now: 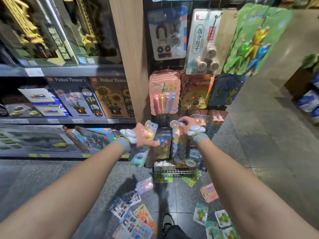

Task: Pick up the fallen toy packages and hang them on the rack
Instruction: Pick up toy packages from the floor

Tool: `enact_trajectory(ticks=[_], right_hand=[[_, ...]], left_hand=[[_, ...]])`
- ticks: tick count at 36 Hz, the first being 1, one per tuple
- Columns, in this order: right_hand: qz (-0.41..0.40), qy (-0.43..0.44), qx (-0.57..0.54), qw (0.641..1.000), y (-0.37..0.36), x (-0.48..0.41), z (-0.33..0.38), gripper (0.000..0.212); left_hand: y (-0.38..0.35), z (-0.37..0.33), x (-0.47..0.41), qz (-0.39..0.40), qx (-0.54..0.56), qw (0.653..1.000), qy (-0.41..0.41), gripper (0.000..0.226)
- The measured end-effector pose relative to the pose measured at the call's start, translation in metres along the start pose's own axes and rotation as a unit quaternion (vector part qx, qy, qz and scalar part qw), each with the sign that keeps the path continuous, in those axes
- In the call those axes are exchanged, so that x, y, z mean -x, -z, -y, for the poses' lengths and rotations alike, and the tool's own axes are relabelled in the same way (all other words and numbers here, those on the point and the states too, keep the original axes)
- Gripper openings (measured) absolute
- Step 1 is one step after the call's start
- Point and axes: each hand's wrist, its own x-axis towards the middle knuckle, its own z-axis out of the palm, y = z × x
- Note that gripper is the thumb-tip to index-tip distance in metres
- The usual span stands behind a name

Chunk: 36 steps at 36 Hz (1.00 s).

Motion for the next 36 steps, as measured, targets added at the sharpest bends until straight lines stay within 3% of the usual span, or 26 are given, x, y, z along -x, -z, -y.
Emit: enact_trajectory(ticks=[15,36], right_hand=[[0.019,-0.017,0.046,0.999,0.006,-0.056,-0.023,0.029],[0.021,0.001,0.005,1.0,-0.005,-0.081,-0.022,0.019]], left_hand=[[0.0,-0.013,-0.035,0.01,-0.014,1.0,0.017,0.103],[-0.007,-0.038,-0.063,0.026,-0.073,0.997,0.025,0.104]])
